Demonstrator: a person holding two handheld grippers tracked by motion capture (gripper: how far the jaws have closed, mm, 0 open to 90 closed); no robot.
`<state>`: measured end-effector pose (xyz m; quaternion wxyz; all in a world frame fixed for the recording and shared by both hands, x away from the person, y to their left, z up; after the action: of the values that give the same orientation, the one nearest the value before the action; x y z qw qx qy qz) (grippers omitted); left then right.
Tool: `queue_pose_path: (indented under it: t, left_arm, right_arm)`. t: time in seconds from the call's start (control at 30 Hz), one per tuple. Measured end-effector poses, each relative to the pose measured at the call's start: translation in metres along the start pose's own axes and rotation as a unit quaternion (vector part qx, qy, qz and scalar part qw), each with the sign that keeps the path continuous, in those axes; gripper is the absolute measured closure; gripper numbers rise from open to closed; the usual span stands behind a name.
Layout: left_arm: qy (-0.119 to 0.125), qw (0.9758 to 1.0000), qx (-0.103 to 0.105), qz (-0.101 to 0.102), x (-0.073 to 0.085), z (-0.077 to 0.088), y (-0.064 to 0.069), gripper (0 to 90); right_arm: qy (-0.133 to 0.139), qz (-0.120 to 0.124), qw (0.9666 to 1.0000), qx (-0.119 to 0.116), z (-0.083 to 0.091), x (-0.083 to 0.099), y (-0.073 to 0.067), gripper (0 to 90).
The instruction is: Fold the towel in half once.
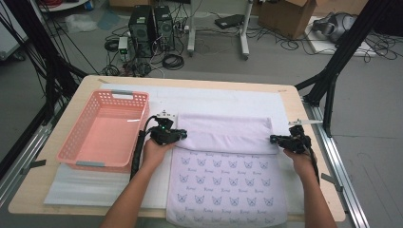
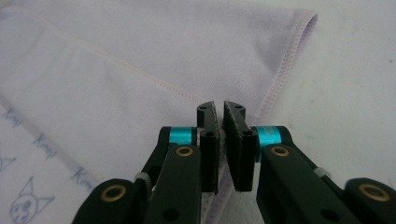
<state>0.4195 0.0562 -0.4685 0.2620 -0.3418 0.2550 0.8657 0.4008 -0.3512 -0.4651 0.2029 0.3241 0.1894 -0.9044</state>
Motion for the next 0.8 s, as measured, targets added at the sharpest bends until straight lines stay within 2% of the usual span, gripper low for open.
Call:
queue_pose_path:
  t: [0.07, 0.13, 0.3, 0.43, 0.5, 0.57, 0.6, 0.63, 0.67, 0.73, 0.8]
  left_arm:
    - [0.002, 0.9999, 0.006, -0.008, 0.000, 0.004, 0.005, 84.3]
    - [0.023, 0.9996, 0.007, -0.016, 0.001, 0.010, 0.011, 85.1]
    - [0.050, 0.9983, 0.010, -0.027, 0.013, 0.025, 0.020, 85.9]
    - [0.066, 0.9968, 0.010, -0.043, 0.021, 0.039, 0.027, 89.3]
    - [0.067, 0.9964, 0.010, -0.051, 0.025, 0.043, 0.030, 89.5]
    - [0.059, 0.9970, 0.011, -0.049, 0.029, 0.043, 0.031, 89.4]
    - [0.063, 0.9968, 0.009, -0.049, 0.029, 0.043, 0.031, 89.4]
    - [0.067, 0.9970, 0.012, -0.037, 0.030, 0.043, 0.031, 88.7]
    - [0.066, 0.9971, 0.014, -0.034, 0.030, 0.043, 0.032, 85.3]
    - [0.064, 0.9970, 0.011, -0.041, 0.030, 0.042, 0.034, 81.8]
    - [0.065, 0.9972, 0.013, -0.035, 0.030, 0.041, 0.034, 76.4]
  right_arm:
    - [0.007, 0.004, 1.0000, -0.001, 0.004, 0.003, -0.003, 84.5]
    - [0.015, 0.009, 0.9998, -0.003, 0.009, 0.007, -0.006, 84.4]
    - [0.042, 0.012, 0.9990, -0.010, 0.023, 0.021, -0.012, 84.3]
    - [0.063, 0.023, 0.9976, -0.014, 0.033, 0.034, -0.021, 84.3]
    - [0.071, 0.023, 0.9971, -0.017, 0.037, 0.041, -0.025, 84.4]
    - [0.072, 0.023, 0.9970, -0.016, 0.039, 0.048, -0.028, 84.5]
    - [0.073, 0.023, 0.9969, -0.016, 0.039, 0.050, -0.027, 84.5]
    - [0.073, 0.020, 0.9970, -0.017, 0.039, 0.052, -0.027, 84.5]
    - [0.074, 0.016, 0.9970, -0.018, 0.039, 0.054, -0.028, 84.4]
    - [0.080, 0.016, 0.9965, -0.019, 0.040, 0.057, -0.030, 84.5]
    - [0.084, 0.017, 0.9961, -0.022, 0.039, 0.059, -0.031, 84.5]
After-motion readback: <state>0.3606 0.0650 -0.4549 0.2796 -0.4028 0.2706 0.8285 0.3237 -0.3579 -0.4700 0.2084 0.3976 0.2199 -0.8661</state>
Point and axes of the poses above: each handheld gripper's, and its own axes: z roughly backward along the jaws, x roughly out of its underside, y roughly to its right, the point moved 5 cm from there along -z, roughly forward along the jaws, and after that the axes turned 4 degrees about -y, right-handed, at the moved point
